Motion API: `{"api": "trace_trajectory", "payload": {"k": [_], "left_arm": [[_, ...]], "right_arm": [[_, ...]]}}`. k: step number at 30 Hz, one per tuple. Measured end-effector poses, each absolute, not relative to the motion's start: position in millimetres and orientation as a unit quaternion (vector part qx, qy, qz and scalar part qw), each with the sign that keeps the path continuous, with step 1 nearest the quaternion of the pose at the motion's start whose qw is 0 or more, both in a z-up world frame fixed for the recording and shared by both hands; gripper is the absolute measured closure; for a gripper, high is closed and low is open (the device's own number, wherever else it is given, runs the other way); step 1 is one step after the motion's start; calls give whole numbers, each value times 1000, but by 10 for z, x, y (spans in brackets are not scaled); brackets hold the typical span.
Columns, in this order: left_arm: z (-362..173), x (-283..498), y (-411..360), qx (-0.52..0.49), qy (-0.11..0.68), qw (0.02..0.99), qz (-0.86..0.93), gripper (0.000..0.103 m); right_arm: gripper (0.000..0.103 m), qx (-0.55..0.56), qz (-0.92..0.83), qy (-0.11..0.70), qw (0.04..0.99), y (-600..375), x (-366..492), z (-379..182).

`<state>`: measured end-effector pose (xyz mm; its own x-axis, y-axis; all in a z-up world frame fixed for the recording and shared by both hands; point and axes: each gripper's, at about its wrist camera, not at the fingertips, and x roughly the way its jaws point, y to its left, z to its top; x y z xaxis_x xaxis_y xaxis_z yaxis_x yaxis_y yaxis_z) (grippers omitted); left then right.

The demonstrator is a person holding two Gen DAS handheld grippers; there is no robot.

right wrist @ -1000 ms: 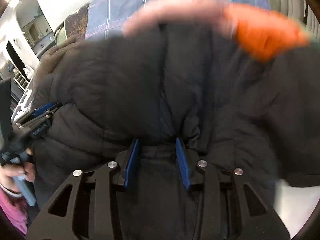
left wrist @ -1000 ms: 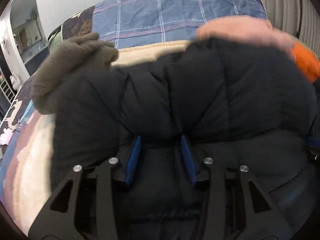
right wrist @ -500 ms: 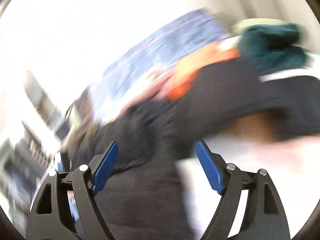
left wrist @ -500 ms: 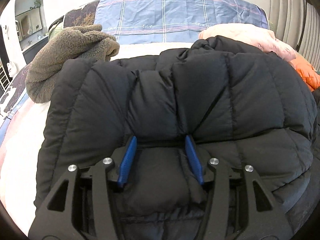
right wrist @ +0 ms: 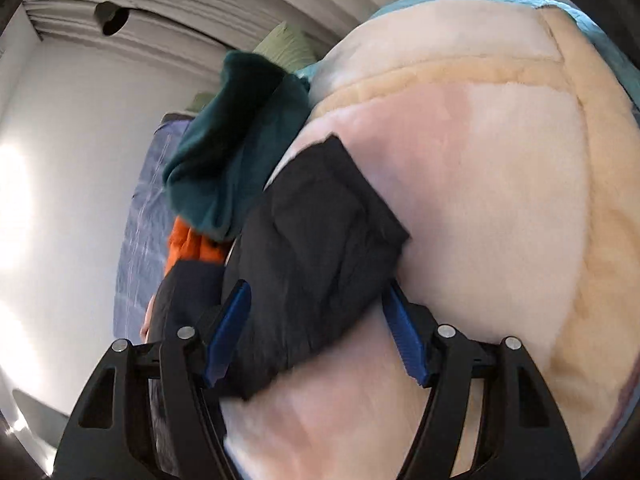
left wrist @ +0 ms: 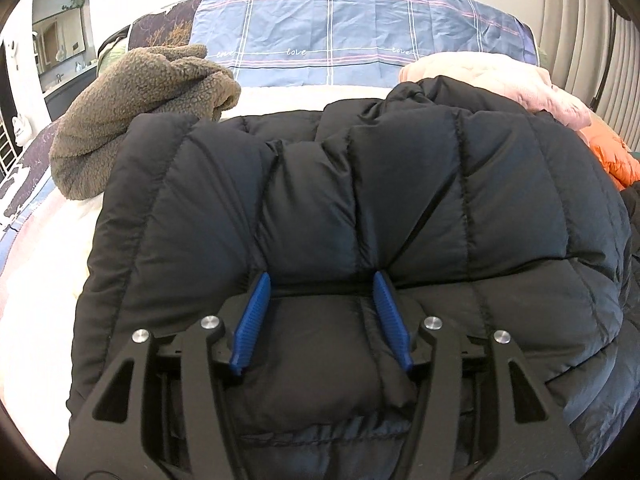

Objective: Fold large clothes

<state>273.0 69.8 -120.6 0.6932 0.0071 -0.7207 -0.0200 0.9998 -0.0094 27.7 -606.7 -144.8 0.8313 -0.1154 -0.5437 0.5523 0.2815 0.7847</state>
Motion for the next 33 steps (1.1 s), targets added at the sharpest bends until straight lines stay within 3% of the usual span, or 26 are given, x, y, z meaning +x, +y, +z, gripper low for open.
{"api": "trace_trajectory", "payload": {"k": [1,2,3,9,15,18,21,22,23,24,25,30,33], "left_arm": [[-1208,2730,701,-9,392,920,7,48],[-1211,2729,703,-10,392,920,6,48],[-1212,2730,708,-11,392,920,6,48],[-1213,2714,772,-30,388,921,-3,48],[-1124,2639,991,-90,371,924,-21,47],[-910,2499,1291,-157,351,922,-42,38],[-644,2315,1705,-237,323,912,-90,31],[-601,2289,1796,-256,321,906,-105,30],[-564,2268,1908,-286,321,893,-133,27],[-560,2273,1970,-303,325,883,-153,25],[-569,2300,1988,-314,334,872,-172,24],[-772,2549,1632,-276,407,844,-214,19],[-942,2685,1345,-222,441,852,-175,22]], "right_arm": [[52,551,-217,194,782,-6072,283,-1413],[87,544,-198,197,791,-6080,360,-1356],[97,548,-181,202,792,-6079,444,-1339],[97,479,-59,133,865,-5242,913,-313],[97,319,171,128,923,-3362,1598,628],[96,241,252,192,917,-2422,1899,507],[92,204,296,270,894,-1803,2123,30],[88,194,311,297,882,-1653,2164,-159],[74,186,317,319,874,-1552,2182,-292],[67,177,320,349,863,-1448,2182,-456],[67,170,325,369,854,-1382,2153,-572],[59,121,329,381,856,-1433,1865,-671],[58,92,298,369,876,-1695,1713,-639]]}}
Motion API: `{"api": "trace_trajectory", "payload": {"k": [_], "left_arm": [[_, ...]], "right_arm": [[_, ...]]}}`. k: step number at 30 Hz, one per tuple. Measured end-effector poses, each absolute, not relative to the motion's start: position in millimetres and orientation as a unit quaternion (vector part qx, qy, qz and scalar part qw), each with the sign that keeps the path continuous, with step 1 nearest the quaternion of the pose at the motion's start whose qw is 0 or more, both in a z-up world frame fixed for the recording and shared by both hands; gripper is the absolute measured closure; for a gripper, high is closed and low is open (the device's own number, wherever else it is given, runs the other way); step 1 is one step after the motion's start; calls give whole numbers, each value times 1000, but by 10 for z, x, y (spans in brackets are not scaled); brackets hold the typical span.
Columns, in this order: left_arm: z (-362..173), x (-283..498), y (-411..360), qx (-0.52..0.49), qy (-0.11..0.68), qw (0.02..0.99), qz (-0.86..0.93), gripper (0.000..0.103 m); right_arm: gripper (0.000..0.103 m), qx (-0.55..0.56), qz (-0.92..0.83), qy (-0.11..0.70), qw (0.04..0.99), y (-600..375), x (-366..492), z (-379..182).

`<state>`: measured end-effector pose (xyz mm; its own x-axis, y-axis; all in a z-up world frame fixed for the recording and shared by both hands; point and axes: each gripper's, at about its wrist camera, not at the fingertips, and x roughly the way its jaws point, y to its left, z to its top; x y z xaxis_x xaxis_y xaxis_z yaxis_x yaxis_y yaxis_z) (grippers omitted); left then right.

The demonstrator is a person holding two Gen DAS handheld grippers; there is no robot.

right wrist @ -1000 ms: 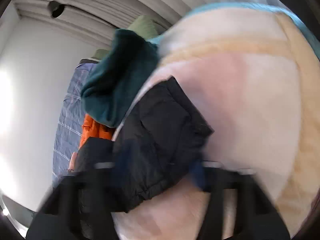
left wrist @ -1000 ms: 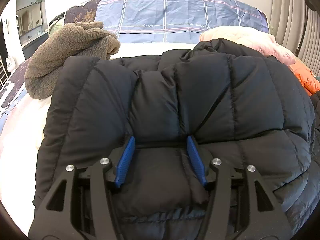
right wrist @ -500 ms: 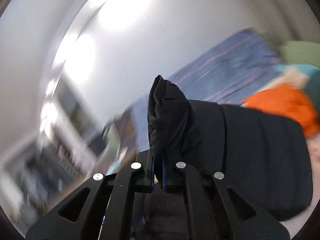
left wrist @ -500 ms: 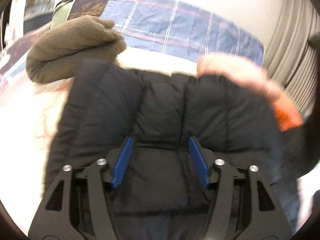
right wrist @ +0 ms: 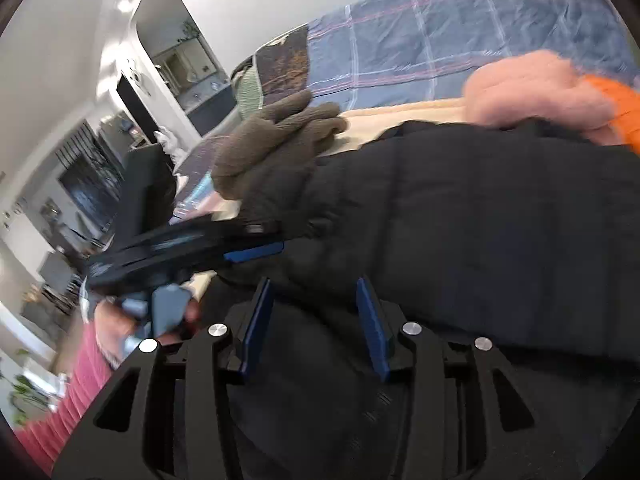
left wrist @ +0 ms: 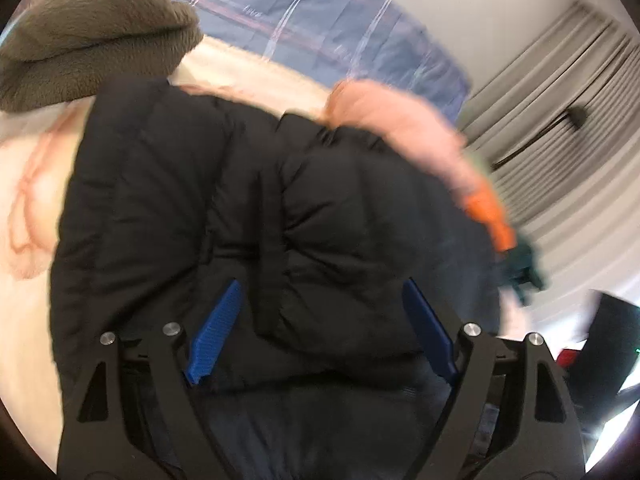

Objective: Fold large clothes

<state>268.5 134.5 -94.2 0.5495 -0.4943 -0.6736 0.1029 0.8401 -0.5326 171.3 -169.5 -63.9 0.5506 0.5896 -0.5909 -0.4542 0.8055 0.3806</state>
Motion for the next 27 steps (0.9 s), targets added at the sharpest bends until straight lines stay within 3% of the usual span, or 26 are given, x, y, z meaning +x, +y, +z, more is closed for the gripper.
{"api": "trace_trajectory", "payload": {"k": [1,3,4,8,11,14,17,19,20,27], "left_arm": [[-984,2738,1253,-206,445,855,-166,26],[-987,2793,1152,-200,449,853,-175,86],[-941,2814,1135,-207,449,850,-182,93],[-241,2495,1285,-191,342,905,-165,94],[74,2261,1533,-163,304,931,-123,93],[-88,2239,1709,-128,323,935,-70,86],[-610,2405,1808,-112,389,914,-17,73],[-853,2430,1847,-88,408,908,21,69],[-869,2416,1857,-82,405,910,27,64],[-210,2164,1309,3,298,954,32,63]], "right_arm": [[56,87,284,362,884,-1802,1681,-626],[53,89,252,352,897,-1998,1602,-604],[52,95,238,350,901,-2103,1613,-615],[52,137,184,336,913,-2523,1723,-596],[52,152,157,329,919,-2675,1815,-613],[52,151,133,354,913,-2602,2072,-846],[53,131,100,404,900,-2569,2257,-1177],[53,143,102,408,896,-2595,2249,-1305],[53,144,107,405,897,-2610,2236,-1273],[53,92,103,344,929,-2537,2194,-882]]}}
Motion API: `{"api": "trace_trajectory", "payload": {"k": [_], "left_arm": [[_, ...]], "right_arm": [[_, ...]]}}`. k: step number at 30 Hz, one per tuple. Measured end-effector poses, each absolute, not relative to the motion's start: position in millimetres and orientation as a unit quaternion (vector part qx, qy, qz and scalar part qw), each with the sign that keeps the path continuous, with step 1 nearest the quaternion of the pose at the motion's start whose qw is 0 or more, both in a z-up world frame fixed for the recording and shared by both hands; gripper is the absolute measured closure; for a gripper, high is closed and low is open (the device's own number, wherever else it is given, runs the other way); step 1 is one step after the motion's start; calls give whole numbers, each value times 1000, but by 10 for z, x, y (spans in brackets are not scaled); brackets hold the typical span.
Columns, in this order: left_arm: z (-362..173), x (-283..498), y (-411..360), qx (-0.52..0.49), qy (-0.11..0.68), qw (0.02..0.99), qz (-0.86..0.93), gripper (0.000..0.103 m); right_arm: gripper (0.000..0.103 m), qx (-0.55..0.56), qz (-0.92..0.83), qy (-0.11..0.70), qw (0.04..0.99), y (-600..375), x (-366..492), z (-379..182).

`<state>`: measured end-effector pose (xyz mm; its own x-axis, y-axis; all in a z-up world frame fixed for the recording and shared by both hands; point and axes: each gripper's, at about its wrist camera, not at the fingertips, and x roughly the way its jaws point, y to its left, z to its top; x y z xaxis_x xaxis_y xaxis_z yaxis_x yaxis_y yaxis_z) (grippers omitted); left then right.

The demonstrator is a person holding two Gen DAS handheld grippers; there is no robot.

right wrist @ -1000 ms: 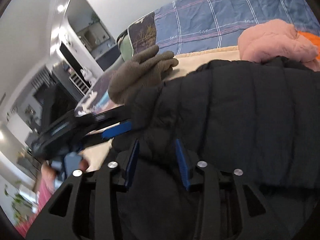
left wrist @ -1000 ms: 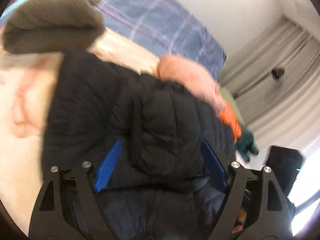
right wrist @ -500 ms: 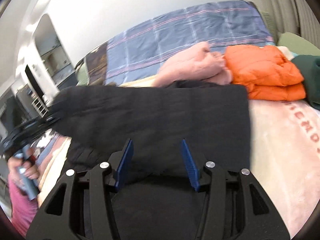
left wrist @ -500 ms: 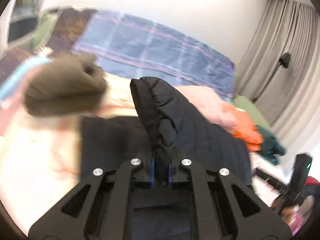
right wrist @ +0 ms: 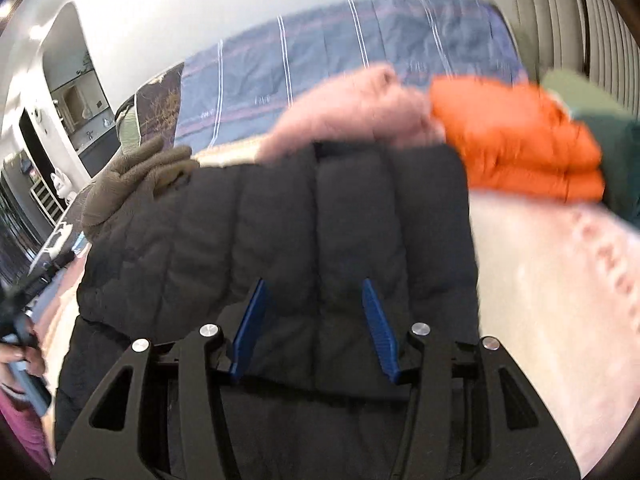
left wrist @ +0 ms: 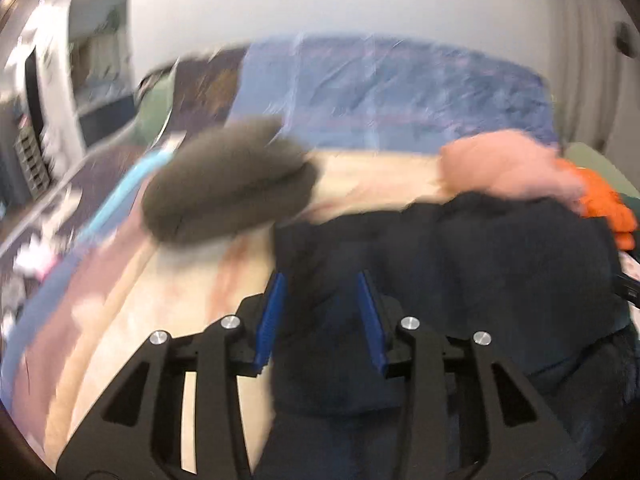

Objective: Fold large clothes

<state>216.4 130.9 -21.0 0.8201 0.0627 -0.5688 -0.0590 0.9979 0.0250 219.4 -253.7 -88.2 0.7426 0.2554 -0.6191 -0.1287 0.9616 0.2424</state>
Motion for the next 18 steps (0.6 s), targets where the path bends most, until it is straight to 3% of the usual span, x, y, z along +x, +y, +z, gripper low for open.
{"api": "trace_trajectory", "payload": {"k": [4,8,18], "left_arm": [[-290,2303,752,55,300,952,-17,52],[-1039,2599,608,83,357,930,-17,41],[-1177,2752,692,39,379,924,-37,41]], "right_arm": [[46,94,94,376,917,-2466,2374,-1091],[39,53,52,393,917,-2423,2512,-1558],[37,52,50,392,917,-2422,2567,-1620]]}}
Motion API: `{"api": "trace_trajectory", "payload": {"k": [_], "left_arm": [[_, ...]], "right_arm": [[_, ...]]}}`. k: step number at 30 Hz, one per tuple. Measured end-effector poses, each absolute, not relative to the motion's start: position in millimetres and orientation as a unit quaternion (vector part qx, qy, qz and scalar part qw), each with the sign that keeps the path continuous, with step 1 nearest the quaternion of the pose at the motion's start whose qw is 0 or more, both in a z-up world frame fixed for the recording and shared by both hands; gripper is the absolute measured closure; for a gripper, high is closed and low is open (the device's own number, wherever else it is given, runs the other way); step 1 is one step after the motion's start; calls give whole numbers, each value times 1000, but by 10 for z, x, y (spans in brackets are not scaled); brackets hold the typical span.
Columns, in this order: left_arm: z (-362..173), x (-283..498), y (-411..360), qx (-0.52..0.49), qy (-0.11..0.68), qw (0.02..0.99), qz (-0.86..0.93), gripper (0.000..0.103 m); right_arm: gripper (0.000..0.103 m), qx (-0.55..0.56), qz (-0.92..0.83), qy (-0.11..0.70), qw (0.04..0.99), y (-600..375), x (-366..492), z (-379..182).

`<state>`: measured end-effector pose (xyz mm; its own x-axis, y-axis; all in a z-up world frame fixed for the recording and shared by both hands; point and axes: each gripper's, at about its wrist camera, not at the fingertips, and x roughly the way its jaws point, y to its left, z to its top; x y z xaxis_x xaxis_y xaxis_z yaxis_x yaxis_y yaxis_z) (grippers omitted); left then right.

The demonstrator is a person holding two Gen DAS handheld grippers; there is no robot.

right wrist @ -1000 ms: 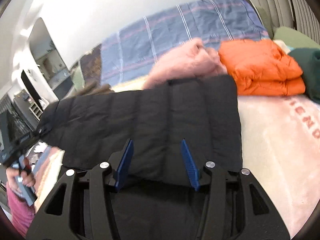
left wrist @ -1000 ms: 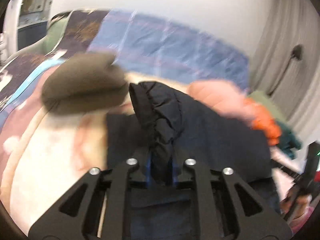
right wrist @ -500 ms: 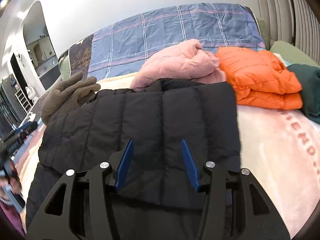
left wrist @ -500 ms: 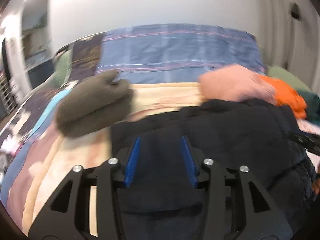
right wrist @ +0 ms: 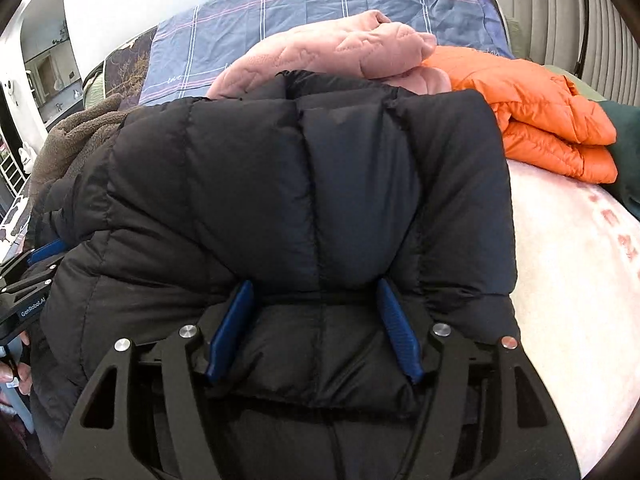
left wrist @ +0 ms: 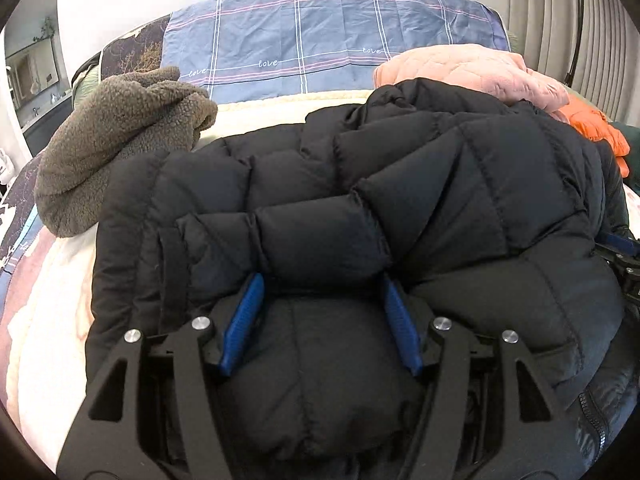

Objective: Fold large clothes

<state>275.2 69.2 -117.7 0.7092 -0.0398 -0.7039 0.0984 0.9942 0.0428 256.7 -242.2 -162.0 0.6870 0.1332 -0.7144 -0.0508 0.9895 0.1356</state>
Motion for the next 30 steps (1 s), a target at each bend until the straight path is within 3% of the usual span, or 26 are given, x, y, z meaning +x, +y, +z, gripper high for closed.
{"api": "trace_trajectory", "payload": {"k": [7,11,16,20,30], "left_arm": [[-888,2522,959,22,387,922,-24,40],[-580,1894,1385,30,358,932,-35,26],[-859,1350,1883,39,416,908,-38,24],[-1169,940,2065,-28,460,881,-105,25],[-1243,-33,1980,-55,442,879,-171,27]], "right_arm": [[37,23,64,399,914,-2637,2274,-1313],[30,35,52,382,922,-3176,1603,-1110],[30,127,81,435,888,-3738,1000,-1494],[31,175,145,422,878,-3781,555,-1657],[40,201,192,406,871,-3616,-373,-1652]]}}
